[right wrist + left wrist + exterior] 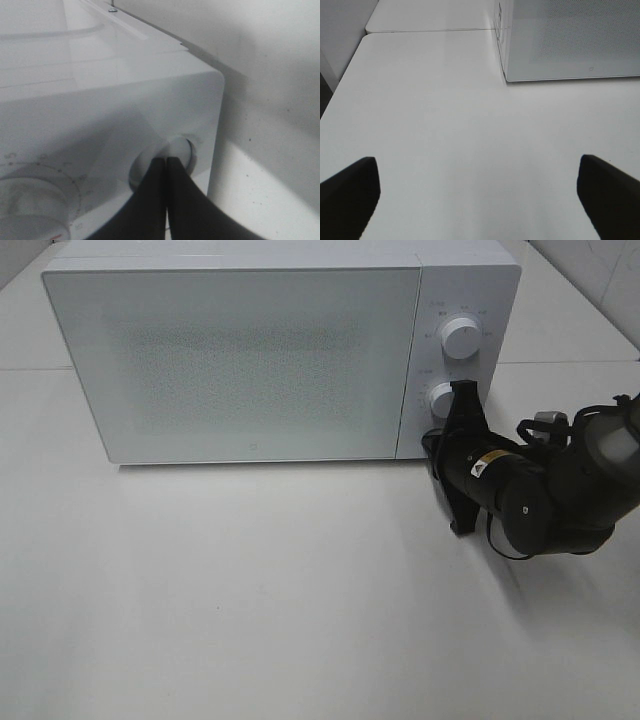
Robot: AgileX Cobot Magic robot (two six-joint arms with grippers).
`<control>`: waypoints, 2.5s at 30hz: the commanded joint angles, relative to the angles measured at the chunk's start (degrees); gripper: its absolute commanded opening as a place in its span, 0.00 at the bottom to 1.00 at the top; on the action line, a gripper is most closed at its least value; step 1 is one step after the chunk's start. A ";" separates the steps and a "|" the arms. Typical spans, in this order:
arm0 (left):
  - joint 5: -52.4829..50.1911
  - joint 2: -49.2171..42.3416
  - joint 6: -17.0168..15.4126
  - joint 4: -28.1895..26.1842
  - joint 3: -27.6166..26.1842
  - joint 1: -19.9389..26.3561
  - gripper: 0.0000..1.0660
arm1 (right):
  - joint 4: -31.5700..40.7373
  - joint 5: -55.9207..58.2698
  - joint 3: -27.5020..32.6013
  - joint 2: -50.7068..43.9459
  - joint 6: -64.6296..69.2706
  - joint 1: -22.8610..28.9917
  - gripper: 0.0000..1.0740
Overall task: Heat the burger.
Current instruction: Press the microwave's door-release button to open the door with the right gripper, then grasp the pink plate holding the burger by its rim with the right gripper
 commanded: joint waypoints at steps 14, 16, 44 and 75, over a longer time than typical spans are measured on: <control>-0.29 -0.97 -0.23 -0.34 0.06 0.11 0.96 | 1.83 -6.59 -3.04 -0.06 -2.86 -0.06 0.00; -0.29 -0.97 -0.23 -0.34 0.06 0.11 0.96 | 2.92 -6.42 -3.67 -0.06 -3.15 -0.06 0.00; -0.29 -0.97 -0.23 -0.34 0.06 0.11 0.96 | 3.38 3.15 -8.25 0.46 -1.32 0.46 0.00; -0.29 -0.97 -0.23 -0.34 0.06 0.11 0.96 | 3.72 4.01 1.89 -3.09 0.06 1.78 0.00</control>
